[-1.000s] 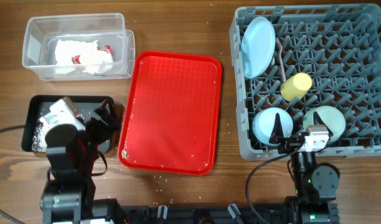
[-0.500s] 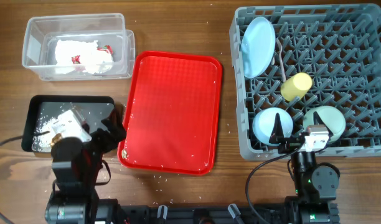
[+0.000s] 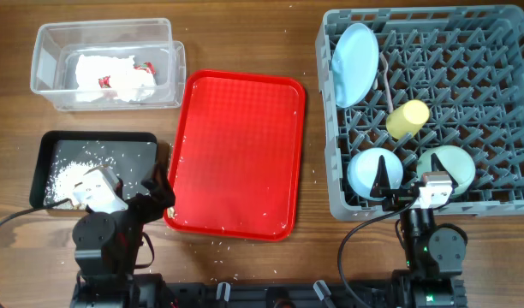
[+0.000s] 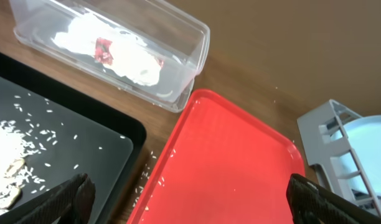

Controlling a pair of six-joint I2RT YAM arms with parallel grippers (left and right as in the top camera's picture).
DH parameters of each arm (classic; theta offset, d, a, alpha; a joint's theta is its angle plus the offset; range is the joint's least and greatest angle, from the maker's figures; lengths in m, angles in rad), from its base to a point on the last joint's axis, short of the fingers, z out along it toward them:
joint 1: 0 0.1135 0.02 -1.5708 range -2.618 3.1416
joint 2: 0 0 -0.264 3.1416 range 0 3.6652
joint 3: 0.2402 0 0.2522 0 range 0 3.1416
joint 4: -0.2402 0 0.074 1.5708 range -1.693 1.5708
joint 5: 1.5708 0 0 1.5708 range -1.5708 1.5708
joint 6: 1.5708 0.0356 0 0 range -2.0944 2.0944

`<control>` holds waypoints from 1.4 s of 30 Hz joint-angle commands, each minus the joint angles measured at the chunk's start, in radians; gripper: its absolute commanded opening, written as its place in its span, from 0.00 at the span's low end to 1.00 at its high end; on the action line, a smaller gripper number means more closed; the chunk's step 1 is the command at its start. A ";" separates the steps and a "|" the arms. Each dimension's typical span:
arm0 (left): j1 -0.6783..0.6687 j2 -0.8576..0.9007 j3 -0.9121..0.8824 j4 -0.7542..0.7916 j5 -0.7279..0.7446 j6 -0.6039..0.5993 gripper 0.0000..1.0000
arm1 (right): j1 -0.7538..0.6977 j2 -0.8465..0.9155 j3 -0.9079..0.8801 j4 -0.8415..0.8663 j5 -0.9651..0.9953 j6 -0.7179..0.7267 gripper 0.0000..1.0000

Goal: Sort waste into correct bins and load items into the dishwasher rack

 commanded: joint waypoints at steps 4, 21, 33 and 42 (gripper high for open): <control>-0.005 -0.133 -0.137 0.145 0.041 0.024 1.00 | -0.004 -0.009 -0.002 0.006 0.001 -0.019 1.00; -0.005 -0.254 -0.305 0.459 0.040 0.024 1.00 | -0.004 -0.009 -0.002 0.005 0.001 -0.019 1.00; -0.005 -0.264 -0.384 0.598 0.037 0.024 1.00 | -0.004 -0.009 -0.002 0.006 0.001 -0.019 1.00; -0.005 -0.264 -0.426 0.654 0.032 0.024 1.00 | -0.004 -0.009 -0.002 0.006 0.001 -0.019 1.00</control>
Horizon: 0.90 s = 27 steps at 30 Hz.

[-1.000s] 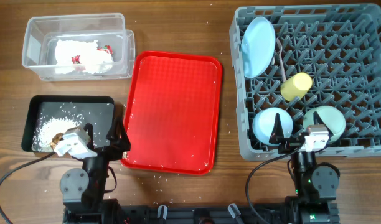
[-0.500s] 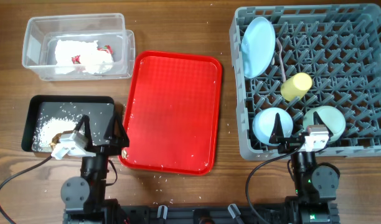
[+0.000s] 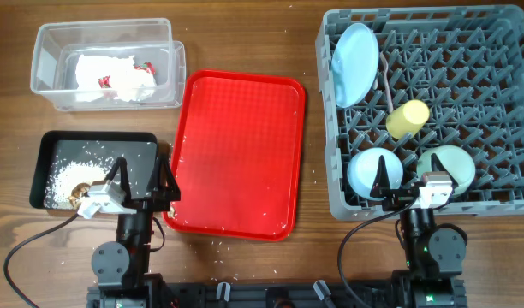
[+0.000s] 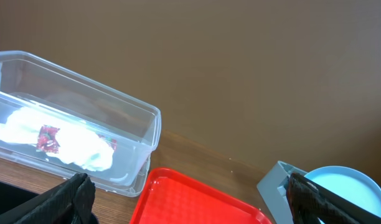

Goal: Sort waste into correct bins and load items into the dishwasher rack

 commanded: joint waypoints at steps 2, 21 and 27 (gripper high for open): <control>-0.005 -0.011 -0.009 -0.025 -0.003 0.024 1.00 | -0.004 -0.009 -0.002 0.006 0.001 -0.019 1.00; -0.005 -0.011 -0.009 -0.183 -0.007 0.102 1.00 | -0.004 -0.009 -0.002 0.005 0.001 -0.019 1.00; -0.005 -0.011 -0.009 -0.183 -0.011 0.102 1.00 | -0.004 -0.009 -0.002 0.006 0.001 -0.019 1.00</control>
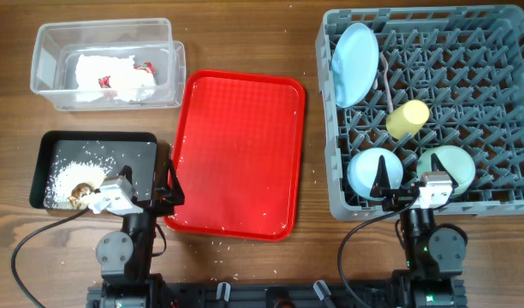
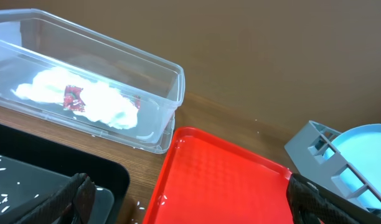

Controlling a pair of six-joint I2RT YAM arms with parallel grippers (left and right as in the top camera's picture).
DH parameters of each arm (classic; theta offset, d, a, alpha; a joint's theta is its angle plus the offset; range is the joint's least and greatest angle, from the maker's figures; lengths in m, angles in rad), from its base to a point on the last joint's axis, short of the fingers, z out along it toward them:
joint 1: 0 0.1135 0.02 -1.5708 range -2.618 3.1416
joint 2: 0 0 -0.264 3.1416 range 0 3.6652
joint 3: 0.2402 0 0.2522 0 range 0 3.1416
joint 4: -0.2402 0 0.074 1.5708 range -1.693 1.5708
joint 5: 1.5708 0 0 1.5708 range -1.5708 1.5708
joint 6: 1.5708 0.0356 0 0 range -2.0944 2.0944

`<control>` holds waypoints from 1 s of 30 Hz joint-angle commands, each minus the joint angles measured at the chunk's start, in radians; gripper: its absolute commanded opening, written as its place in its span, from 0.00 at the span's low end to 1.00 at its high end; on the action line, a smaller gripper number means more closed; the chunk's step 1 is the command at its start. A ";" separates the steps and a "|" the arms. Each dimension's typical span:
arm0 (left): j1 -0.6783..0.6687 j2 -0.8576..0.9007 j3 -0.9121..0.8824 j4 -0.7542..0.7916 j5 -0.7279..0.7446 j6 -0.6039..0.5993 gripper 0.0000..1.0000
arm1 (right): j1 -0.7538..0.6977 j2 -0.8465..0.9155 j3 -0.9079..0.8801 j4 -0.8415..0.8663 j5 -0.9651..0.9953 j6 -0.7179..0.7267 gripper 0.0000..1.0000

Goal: Sort waste into correct bins and load items into the dishwasher rack

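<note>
The red tray (image 1: 236, 154) lies in the middle, bare but for a few rice grains; it shows again as the tray (image 2: 221, 180). My left gripper (image 1: 149, 178) hovers at the tray's front left corner, by the black bin (image 1: 95, 162) of rice. In the left wrist view the left gripper (image 2: 193, 199) stands open with nothing between its fingers (image 2: 72, 196). The clear bin (image 1: 108, 64) holds white and red waste. The grey dishwasher rack (image 1: 502, 51) carries a blue plate (image 1: 354, 53), a yellow cup (image 1: 407, 117), a blue bowl (image 1: 369, 167) and a green bowl (image 1: 450, 164). My right gripper (image 1: 384, 175) rests at the rack's front edge.
Loose rice grains are scattered on the wooden table (image 1: 313, 184) around the tray's front edge. The clear bin (image 2: 84, 93) and the black bin's corner (image 2: 109, 180) lie ahead of the left gripper. The rack's corner (image 2: 315, 140) and blue plate (image 2: 365, 155) show at right.
My left wrist has tilted downward: its view now takes in more of the clear bin, the tray and the black bin's corner. In the overhead view the left arm shifted slightly. The right arm is unmoved.
First my left gripper was open, low over the black bin and the tray's left edge. Then it faced up toward the clear bin and the wall. Now it looks down again at bins and tray. The tray, both bins and the rack's load stayed the same.
</note>
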 commanded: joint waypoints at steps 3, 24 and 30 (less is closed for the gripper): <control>-0.006 -0.011 -0.006 -0.005 -0.009 0.043 1.00 | -0.004 -0.009 -0.002 0.006 0.001 -0.019 1.00; -0.005 -0.011 -0.006 -0.005 -0.010 0.043 1.00 | -0.004 -0.009 -0.002 0.005 0.001 -0.019 1.00; -0.005 -0.011 -0.006 -0.005 -0.010 0.043 1.00 | -0.004 -0.009 -0.002 0.006 0.001 -0.019 1.00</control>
